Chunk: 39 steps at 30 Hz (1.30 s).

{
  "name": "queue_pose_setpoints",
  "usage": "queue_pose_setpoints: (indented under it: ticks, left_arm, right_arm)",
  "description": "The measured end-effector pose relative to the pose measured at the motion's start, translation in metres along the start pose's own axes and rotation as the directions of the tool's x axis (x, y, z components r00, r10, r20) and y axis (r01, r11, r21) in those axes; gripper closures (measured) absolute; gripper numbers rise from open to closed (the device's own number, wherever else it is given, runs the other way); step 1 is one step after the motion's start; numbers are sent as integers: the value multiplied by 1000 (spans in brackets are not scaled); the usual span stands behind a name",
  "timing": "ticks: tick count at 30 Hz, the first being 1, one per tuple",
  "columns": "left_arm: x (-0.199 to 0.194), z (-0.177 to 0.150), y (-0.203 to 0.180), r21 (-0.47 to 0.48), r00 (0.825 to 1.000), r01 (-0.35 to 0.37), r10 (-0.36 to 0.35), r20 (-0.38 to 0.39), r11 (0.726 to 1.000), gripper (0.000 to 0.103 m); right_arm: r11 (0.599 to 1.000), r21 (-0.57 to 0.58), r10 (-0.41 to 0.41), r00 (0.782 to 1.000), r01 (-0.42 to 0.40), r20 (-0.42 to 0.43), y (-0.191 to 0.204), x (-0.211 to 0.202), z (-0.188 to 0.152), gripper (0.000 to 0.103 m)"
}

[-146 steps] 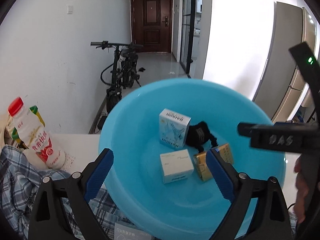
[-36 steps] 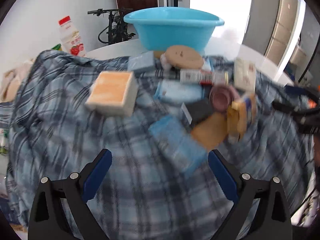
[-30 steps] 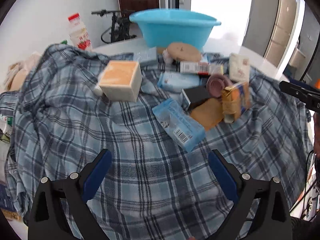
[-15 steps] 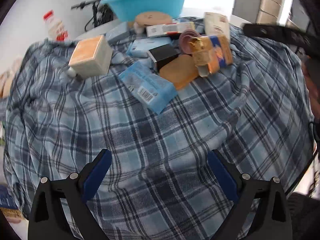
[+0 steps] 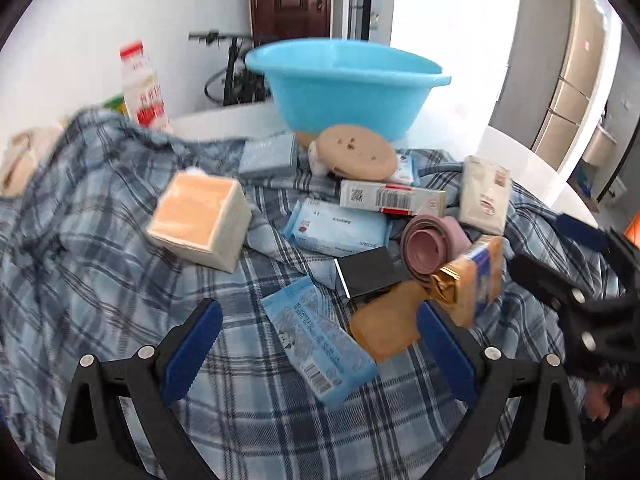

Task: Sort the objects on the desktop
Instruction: 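Reach the left gripper to the blue wrapped pack while the right gripper approaches the gold-blue box, then close the left gripper on the blue pack while the right gripper grasps the gold-blue box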

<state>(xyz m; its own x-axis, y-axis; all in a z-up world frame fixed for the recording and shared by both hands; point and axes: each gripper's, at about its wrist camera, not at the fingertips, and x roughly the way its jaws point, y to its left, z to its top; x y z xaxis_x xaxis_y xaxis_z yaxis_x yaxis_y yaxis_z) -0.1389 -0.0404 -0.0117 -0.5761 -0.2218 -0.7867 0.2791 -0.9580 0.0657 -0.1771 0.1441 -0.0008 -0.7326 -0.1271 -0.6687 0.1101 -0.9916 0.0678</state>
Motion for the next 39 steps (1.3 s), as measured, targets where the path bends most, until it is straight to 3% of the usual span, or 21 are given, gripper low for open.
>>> queue_pose_setpoints:
  ticks: [9, 14, 17, 18, 20, 24, 26, 27, 29, 30, 31, 34, 38, 39]
  left_arm:
    - [33, -10, 15, -66, 991, -22, 13, -134, 998, 4]
    - [34, -9, 13, -45, 991, -62, 56, -125, 997, 5]
    - [30, -7, 7, 19, 988, -83, 85, -128, 996, 46]
    - [33, -6, 5, 45, 979, -112, 118, -166, 993, 70]
    - [30, -7, 6, 65, 977, -114, 123, -173, 991, 72]
    - [28, -11, 13, 28, 977, -34, 39, -210, 999, 72]
    - [29, -12, 13, 42, 977, -35, 43, -208, 998, 72]
    - [30, -11, 13, 56, 978, -49, 59, -200, 997, 68]
    - [35, -11, 10, 72, 976, -76, 89, -200, 995, 48]
    - [37, -11, 10, 75, 976, -74, 87, -199, 994, 31]
    - [38, -12, 9, 80, 979, -71, 85, -188, 994, 26]
    - [40, -15, 4, 110, 980, -115, 130, -150, 987, 26]
    - [44, -17, 9, 94, 982, -112, 124, -141, 989, 27]
    - [44, -16, 12, 82, 983, -101, 112, -142, 991, 44]
  right_arm:
    - [994, 112, 1, 1000, 1, -18, -19, -20, -11, 4]
    - [992, 127, -19, 1000, 18, 13, -18, -28, -15, 4]
    - [995, 96, -33, 999, 32, -1, -13, -26, -13, 4]
    - [996, 87, -37, 999, 38, -10, -12, -26, -12, 4]
    - [997, 70, -38, 999, 40, -28, -10, -25, -11, 4]
    - [999, 45, 17, 999, -16, -34, -4, -30, -13, 4]
    - [999, 22, 49, 997, -48, -52, -1, -28, -12, 4]
    - [998, 10, 62, 996, -62, -61, 1, -26, -10, 4]
    - [996, -10, 87, 994, -88, -70, 3, -21, -7, 4]
    - [996, -21, 80, 994, -82, -76, 5, -17, -5, 4]
    - [997, -40, 64, 995, -67, -78, 8, -14, -4, 4]
    - [993, -118, 23, 998, -30, -59, 18, -6, -5, 4]
    - [987, -131, 79, 993, -90, -86, 23, 8, -6, 4]
    - [989, -114, 90, 992, -100, -87, 21, 9, -6, 4]
